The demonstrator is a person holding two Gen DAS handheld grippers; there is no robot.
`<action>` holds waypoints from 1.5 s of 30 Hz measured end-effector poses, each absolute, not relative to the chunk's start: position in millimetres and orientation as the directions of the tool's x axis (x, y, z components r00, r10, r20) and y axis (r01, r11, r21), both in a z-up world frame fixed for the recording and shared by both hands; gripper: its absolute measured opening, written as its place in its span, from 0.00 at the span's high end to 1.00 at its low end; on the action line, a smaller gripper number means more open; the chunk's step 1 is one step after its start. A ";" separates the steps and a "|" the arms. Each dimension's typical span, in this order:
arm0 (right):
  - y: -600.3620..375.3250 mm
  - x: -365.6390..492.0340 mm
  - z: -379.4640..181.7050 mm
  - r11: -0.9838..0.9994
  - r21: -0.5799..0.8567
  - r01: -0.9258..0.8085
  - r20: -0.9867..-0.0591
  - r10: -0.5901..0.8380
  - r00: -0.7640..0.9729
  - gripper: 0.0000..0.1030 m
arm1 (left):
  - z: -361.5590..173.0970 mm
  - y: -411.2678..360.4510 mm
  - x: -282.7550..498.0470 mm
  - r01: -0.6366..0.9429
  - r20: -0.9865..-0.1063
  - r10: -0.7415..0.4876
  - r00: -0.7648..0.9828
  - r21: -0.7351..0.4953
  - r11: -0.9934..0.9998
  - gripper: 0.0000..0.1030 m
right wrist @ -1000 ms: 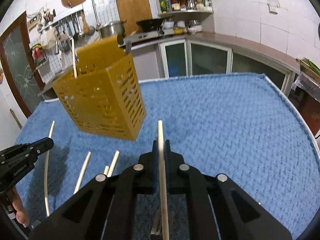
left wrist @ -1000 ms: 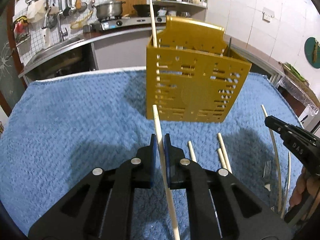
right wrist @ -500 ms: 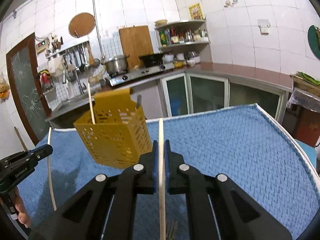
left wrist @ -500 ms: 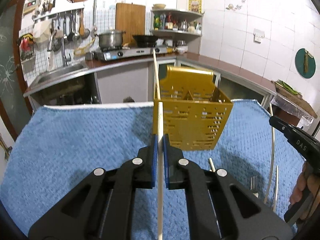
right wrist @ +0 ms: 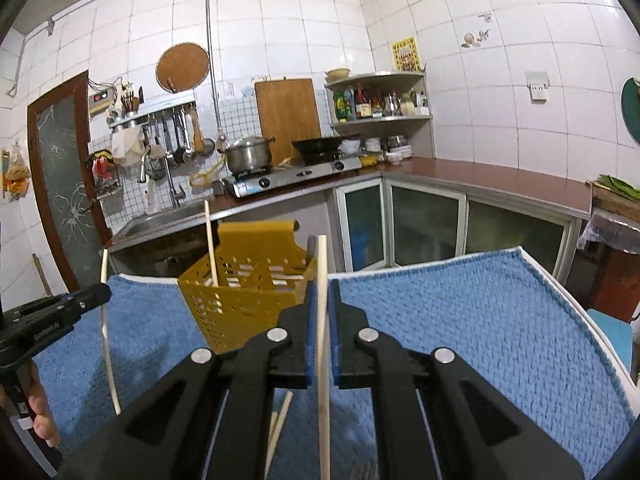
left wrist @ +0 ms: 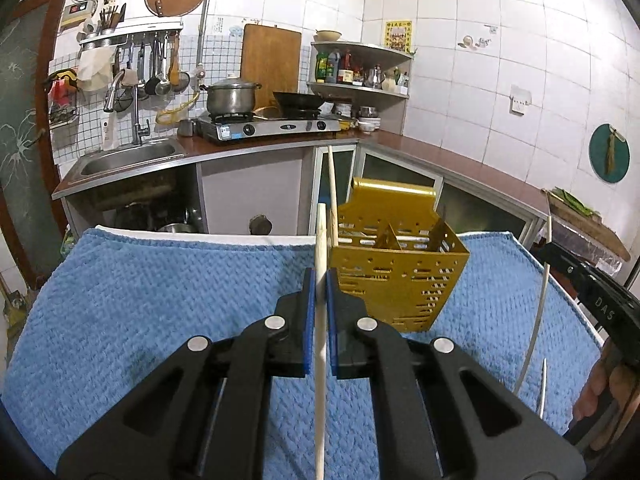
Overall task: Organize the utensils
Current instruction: 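Lift both chopsticks and carry them above the yellow holder with both tools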
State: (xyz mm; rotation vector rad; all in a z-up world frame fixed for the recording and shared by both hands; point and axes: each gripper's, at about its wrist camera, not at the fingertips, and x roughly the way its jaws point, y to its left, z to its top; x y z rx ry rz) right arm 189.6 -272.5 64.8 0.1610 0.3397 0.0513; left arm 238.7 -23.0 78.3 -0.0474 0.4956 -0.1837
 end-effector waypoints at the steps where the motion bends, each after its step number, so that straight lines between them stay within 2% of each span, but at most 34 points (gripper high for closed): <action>1: -271.8 189.0 68.5 0.986 0.167 -0.025 -0.319 0.078 0.945 0.94 | 80.1 -22.8 238.3 0.164 -0.465 -0.187 0.865 -0.090 0.982 0.96; 12: -262.3 198.8 122.7 0.980 0.194 -0.055 -0.211 0.097 0.973 0.94 | 128.6 -27.3 250.5 0.193 -0.386 -0.209 0.898 -0.081 0.978 0.96; 30: -254.9 291.9 181.0 0.969 0.230 -0.088 -0.050 0.102 0.994 0.94 | 207.3 -70.9 330.2 0.266 -0.148 -0.272 0.951 -0.059 0.962 0.96; 36: -247.4 314.8 160.3 0.980 0.182 -0.079 -0.055 0.091 0.994 0.94 | 178.7 -82.1 370.0 0.253 -0.159 -0.264 0.951 -0.082 0.964 0.96; 45: -253.9 330.4 117.3 0.974 0.209 -0.085 -0.112 0.111 0.988 0.94 | 118.7 -87.6 390.4 0.241 -0.246 -0.244 0.938 -0.044 0.970 0.96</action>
